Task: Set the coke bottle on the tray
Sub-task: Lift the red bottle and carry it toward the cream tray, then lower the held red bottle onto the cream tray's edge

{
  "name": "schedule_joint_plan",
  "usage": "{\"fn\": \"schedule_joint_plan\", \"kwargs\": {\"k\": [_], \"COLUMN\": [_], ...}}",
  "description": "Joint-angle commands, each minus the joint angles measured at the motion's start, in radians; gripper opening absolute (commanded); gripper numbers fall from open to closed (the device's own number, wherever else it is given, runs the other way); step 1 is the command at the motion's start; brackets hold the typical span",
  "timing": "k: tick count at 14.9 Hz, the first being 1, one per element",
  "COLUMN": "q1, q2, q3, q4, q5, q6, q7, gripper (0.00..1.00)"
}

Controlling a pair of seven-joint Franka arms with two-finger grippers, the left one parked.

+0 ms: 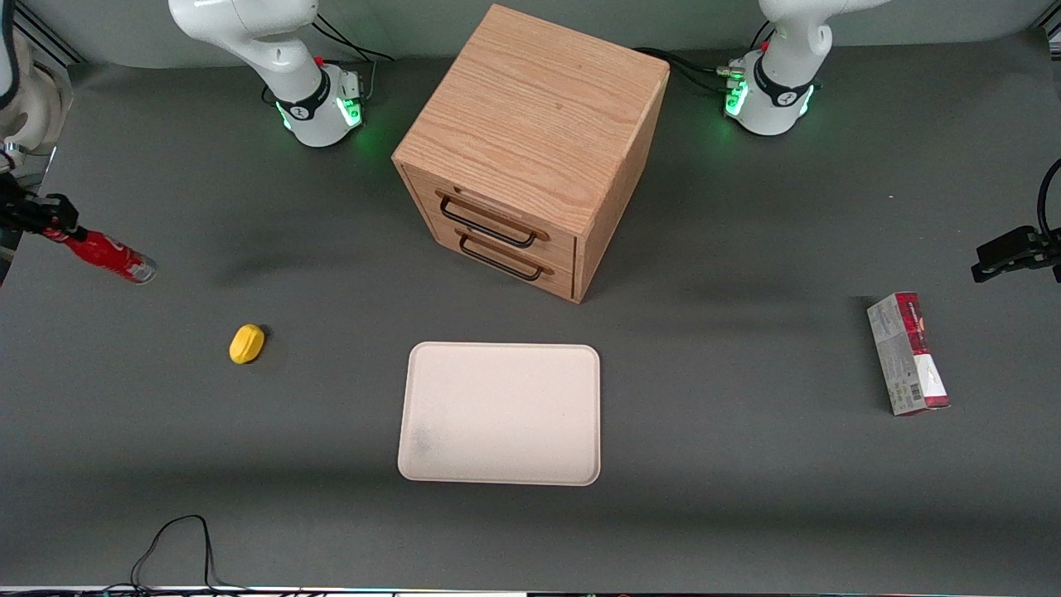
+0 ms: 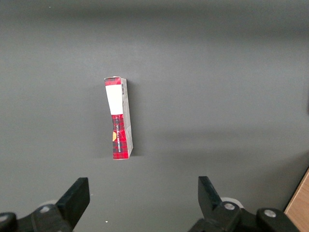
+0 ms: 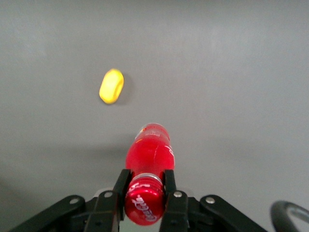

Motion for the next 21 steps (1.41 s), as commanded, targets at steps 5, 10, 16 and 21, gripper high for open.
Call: {"fn": "schedule_joint_plan", "kwargs": {"k": [5,10,16,21], "q1": [-0.081,-0.070,0.029,0.085], "q2": [0.270,0.394,0.592,0.784], "q3": [0.334,0.531,0.651,0.715], "q4": [0.531,0.774,0.898,0.899], "q5": [0.085,0.058,0.008,-0.102], "q6": [-0.235,-0.282,-0.197,0.007], "q7": [0.211,0.432,0.630,0.751], "gripper": [0.00,0.00,0.00,0.00]}}
